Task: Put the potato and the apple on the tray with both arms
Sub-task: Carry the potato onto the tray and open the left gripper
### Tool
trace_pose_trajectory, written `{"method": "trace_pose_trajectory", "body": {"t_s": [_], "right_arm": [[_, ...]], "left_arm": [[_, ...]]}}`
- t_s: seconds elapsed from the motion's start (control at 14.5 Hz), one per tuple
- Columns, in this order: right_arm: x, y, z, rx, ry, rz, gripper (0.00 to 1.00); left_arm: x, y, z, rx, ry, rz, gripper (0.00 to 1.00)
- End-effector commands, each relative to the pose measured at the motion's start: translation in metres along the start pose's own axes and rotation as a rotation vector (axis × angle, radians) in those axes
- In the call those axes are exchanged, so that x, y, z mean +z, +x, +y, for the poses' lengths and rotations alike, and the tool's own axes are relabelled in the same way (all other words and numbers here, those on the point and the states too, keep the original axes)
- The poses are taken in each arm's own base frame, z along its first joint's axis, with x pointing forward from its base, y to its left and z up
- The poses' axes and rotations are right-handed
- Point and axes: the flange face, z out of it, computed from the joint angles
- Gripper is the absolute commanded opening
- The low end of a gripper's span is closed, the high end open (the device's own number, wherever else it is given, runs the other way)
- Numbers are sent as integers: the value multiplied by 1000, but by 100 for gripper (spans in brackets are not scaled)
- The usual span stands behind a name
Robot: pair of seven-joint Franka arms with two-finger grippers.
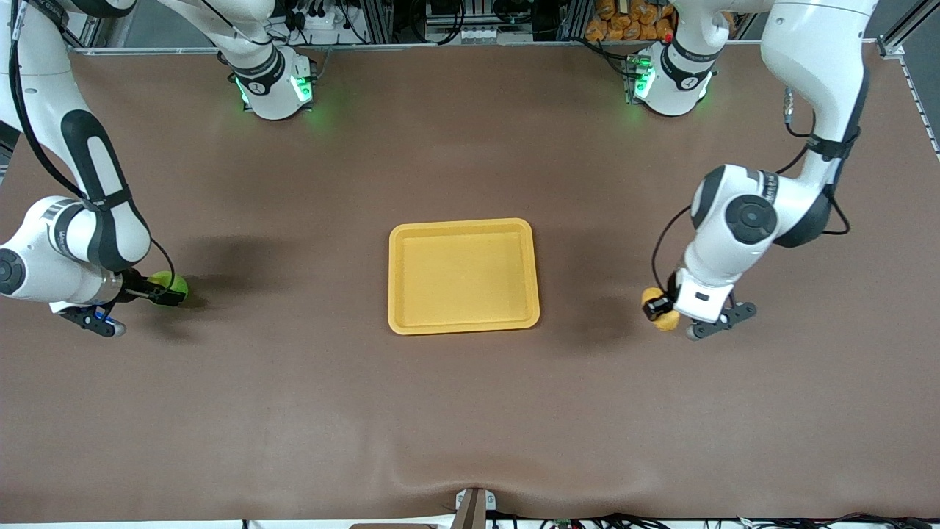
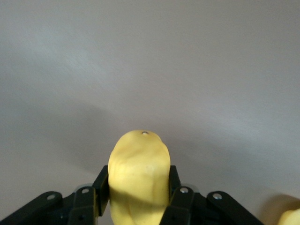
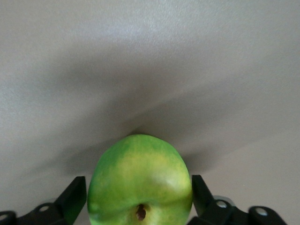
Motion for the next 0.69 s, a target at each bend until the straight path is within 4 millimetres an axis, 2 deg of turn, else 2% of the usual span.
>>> {"method": "trace_pose_trajectory", "body": {"t_s": [0.0,0.07,0.14,0.34,0.62], "right_arm": [[-4,-3,-2,-30,-3,12,27],[-5,-2,-2,-41,-3,13,10],[-5,-3,-2,-68,-4,9,0],[-13,-2,1,-117,-5,-19,0],[-60,-4,-11,-136,-8,-95,0]], "left_arm": [[-25,-22,35,-98,-14,-5,0],[-33,-28,51,-131,-20,-13,0],[-40,-33,65,-147,-15,-24,0],[-56,-64,115,-195,-12,-35,0],[-54,-108,172,-173,30,-62,0]]}}
